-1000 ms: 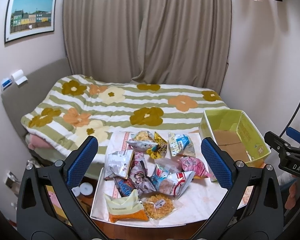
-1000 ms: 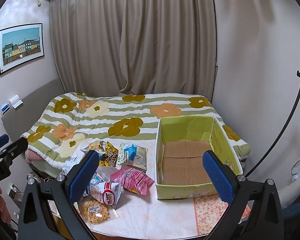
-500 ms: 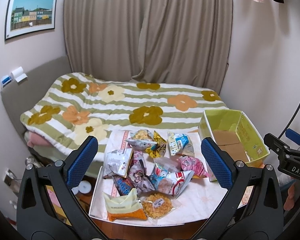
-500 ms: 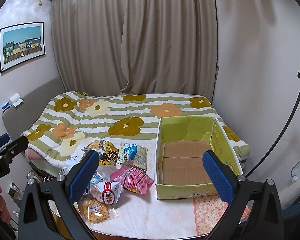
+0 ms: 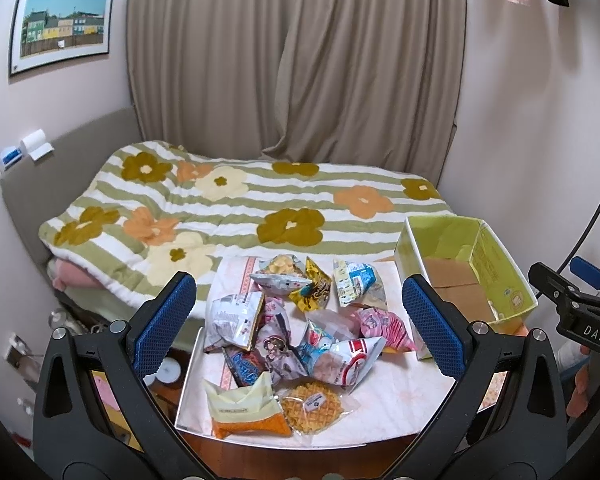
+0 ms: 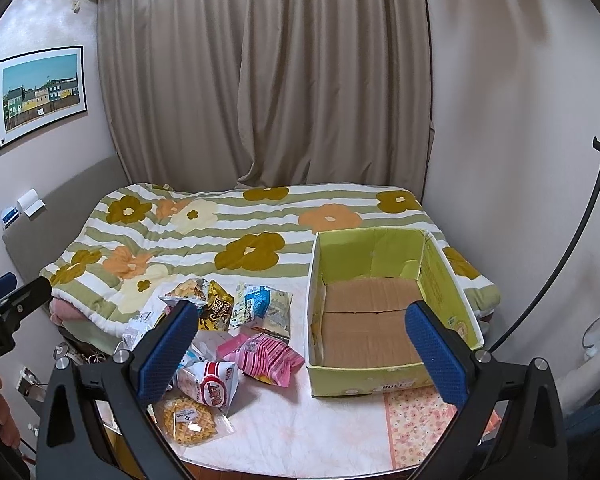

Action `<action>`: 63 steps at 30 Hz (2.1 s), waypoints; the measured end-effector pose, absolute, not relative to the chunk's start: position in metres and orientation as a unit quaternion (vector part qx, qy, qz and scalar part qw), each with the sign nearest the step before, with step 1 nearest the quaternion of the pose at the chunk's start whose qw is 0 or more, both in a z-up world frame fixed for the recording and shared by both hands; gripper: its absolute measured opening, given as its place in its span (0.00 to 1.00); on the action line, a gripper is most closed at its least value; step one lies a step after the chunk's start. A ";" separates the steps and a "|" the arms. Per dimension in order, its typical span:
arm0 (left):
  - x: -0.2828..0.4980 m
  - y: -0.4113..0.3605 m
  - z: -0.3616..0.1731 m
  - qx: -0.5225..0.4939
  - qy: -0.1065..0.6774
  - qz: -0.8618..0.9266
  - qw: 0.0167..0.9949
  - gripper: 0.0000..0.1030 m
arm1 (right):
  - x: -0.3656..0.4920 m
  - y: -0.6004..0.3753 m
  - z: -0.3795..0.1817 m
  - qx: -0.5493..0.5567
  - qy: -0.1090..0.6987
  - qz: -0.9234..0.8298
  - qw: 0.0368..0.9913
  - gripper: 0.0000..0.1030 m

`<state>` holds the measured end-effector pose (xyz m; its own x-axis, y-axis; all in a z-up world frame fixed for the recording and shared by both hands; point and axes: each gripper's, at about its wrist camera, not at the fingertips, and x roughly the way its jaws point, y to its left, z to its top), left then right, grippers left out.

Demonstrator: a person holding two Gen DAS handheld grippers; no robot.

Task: Organize snacks
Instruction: 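Grasp the white chip bag with the left tool while the right tool grasps the red-white shrimp chip bag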

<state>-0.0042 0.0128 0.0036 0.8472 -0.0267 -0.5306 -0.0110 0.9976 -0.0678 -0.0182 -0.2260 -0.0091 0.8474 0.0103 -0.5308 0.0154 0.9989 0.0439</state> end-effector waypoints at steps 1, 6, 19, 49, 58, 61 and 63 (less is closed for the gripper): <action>-0.004 0.013 0.003 -0.035 0.278 -0.004 0.960 1.00 | -0.019 -0.227 -0.009 0.024 0.276 -0.001 0.961 1.00; -0.002 0.017 0.003 -0.045 0.290 -0.002 0.956 1.00 | -0.018 -0.229 -0.009 0.024 0.287 0.003 0.957 1.00; 0.019 0.070 -0.075 -0.079 0.384 0.025 0.920 0.99 | 0.024 -0.205 -0.079 0.042 0.369 0.080 0.925 1.00; 0.230 0.130 -0.257 -0.062 0.602 -0.110 0.788 0.99 | 0.107 -0.123 -0.232 0.161 0.511 0.086 0.840 1.00; 0.236 0.134 -0.269 -0.076 0.611 -0.126 0.777 0.95 | 0.120 -0.118 -0.243 0.181 0.511 0.096 0.835 1.00; 0.236 0.137 -0.270 -0.084 0.613 -0.129 0.775 0.86 | 0.122 -0.117 -0.245 0.183 0.512 0.091 0.834 1.00; 0.235 0.138 -0.269 -0.088 0.612 -0.128 0.776 0.77 | 0.121 -0.119 -0.246 0.187 0.512 0.091 0.834 1.00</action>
